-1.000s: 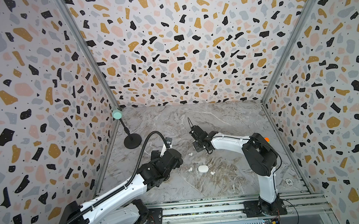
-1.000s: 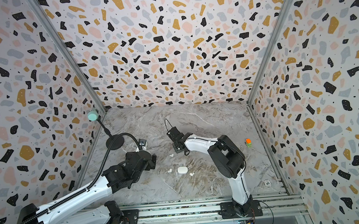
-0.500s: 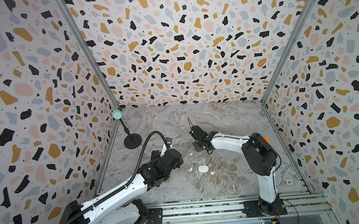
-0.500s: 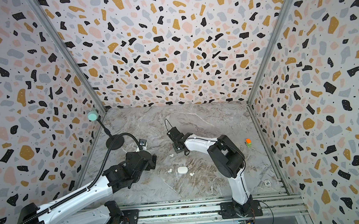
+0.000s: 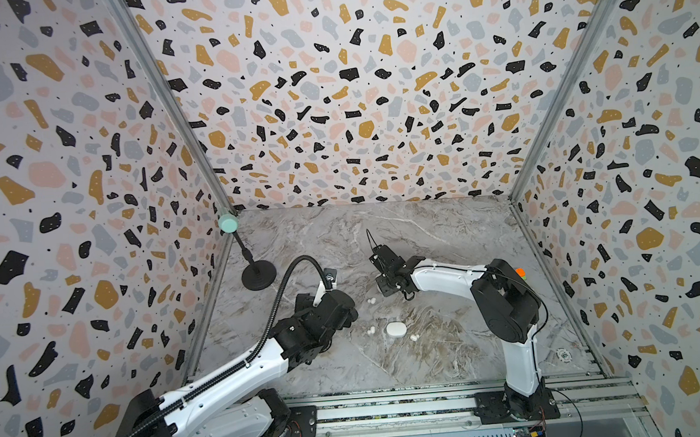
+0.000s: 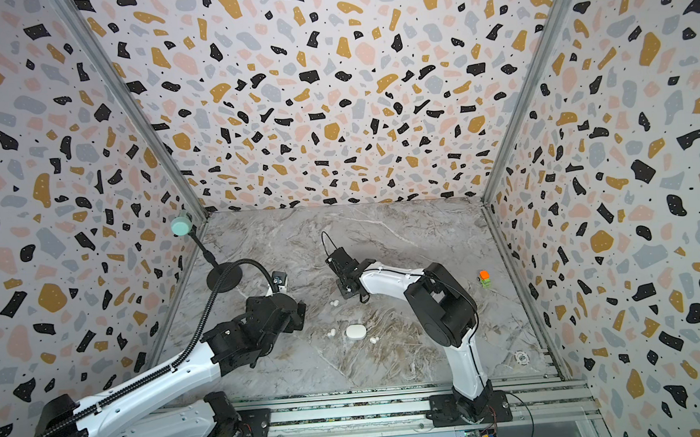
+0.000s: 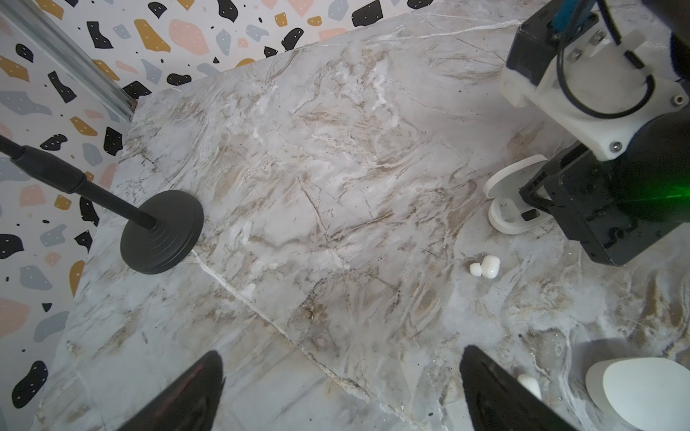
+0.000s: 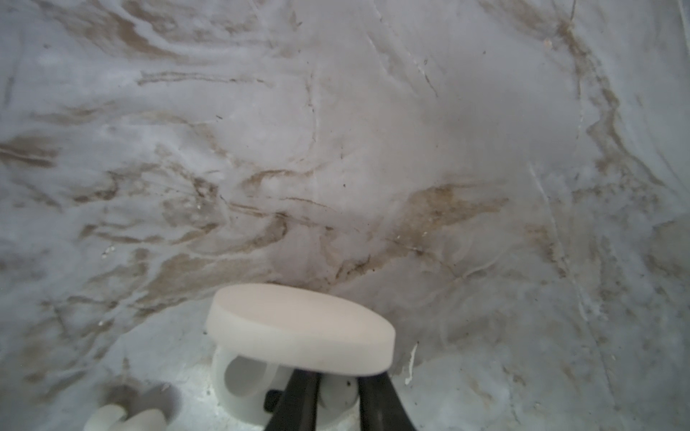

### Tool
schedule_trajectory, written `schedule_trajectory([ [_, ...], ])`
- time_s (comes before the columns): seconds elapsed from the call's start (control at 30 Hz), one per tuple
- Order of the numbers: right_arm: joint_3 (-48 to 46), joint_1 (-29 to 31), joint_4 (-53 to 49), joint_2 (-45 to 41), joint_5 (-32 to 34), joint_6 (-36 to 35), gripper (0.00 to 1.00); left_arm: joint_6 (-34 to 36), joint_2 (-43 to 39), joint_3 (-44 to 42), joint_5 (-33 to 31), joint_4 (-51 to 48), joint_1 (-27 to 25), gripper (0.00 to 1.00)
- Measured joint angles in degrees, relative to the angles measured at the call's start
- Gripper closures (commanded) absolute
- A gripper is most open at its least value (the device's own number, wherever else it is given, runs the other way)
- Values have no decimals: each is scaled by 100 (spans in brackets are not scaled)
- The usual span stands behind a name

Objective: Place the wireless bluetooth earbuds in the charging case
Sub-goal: 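Lower the held white earbud into the case slot with the right gripper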

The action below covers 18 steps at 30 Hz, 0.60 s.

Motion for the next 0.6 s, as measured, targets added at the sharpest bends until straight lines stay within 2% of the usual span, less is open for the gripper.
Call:
schedule_trajectory([
  [0.6, -101, 0, 72, -44, -9, 162, 70, 28, 0, 0, 2, 2, 0, 0],
])
